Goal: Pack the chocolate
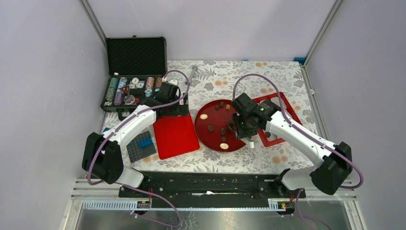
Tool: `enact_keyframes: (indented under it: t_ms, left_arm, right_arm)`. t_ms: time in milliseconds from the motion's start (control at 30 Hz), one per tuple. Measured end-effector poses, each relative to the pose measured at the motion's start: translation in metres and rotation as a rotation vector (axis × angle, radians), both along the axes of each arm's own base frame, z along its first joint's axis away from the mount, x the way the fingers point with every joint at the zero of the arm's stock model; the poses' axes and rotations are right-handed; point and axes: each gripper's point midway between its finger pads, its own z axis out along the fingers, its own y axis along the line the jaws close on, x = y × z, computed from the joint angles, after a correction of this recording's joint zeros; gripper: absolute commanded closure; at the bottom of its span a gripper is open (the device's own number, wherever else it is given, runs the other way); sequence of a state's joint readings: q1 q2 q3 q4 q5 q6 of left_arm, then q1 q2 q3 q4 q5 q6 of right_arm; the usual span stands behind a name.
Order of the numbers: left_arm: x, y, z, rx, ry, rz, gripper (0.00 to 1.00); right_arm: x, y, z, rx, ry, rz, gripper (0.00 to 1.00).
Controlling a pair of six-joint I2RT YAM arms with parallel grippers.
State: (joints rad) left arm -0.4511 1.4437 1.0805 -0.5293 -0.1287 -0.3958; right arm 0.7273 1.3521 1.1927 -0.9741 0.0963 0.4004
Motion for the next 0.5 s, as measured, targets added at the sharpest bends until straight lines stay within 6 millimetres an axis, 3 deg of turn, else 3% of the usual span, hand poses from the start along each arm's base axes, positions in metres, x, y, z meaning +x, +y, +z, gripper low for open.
enact_keyframes:
  t_ms: [267, 500]
  left_arm:
    - [0.0, 0.0, 0.001, -0.001, -0.003, 0.0, 0.01]
    - [0.0, 0.001, 0.004, -0.001, -0.011, 0.002, 0.01]
  right_arm:
    - [0.003, 0.001, 0.004, -0.001, -0.017, -0.003, 0.79]
    - [0.013, 0.005, 0.025, 0.033, -0.083, -0.022, 0.82]
